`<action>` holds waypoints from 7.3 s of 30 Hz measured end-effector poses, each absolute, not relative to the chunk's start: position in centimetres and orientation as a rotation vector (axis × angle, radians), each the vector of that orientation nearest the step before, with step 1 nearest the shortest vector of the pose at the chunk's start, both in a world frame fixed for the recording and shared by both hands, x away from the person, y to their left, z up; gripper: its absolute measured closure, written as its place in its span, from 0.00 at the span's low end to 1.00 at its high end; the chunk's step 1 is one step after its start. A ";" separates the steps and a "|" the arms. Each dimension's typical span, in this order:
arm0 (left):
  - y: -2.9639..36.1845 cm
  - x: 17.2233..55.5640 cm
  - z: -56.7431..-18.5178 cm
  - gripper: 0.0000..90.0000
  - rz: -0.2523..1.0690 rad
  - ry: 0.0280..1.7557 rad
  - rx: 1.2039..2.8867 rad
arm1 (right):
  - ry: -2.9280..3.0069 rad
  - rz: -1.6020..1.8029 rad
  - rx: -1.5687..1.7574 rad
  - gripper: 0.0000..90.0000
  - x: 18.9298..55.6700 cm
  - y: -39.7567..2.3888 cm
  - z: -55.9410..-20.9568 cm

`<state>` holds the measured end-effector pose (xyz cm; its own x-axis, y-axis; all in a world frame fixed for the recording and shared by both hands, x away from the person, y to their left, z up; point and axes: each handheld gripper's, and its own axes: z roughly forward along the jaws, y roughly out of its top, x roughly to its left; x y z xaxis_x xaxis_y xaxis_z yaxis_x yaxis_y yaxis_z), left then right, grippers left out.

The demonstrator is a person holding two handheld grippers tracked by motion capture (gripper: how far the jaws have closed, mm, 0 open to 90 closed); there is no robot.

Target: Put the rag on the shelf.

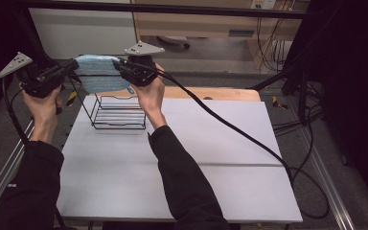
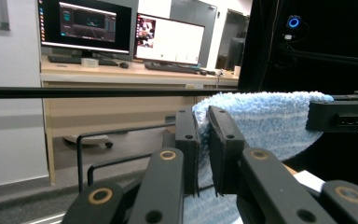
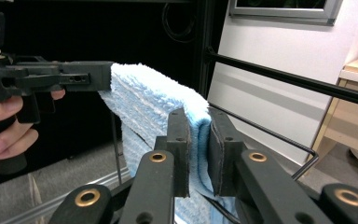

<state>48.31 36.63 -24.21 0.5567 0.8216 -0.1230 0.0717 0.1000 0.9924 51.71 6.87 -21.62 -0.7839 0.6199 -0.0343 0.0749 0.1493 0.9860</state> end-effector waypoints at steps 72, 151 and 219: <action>35.3 47.6 -25.7 0.99 0.567 0.999 1.689 | 2.317 1.496 0.708 1.00 51.4 7.8 -23.9; 35.3 45.7 -23.0 0.72 0.682 0.971 1.621 | 2.167 1.654 0.647 0.61 50.4 6.0 -23.0; 30.1 37.1 -42.2 0.11 0.446 0.976 1.926 | 2.242 1.479 1.069 0.01 38.9 -23.7 -40.2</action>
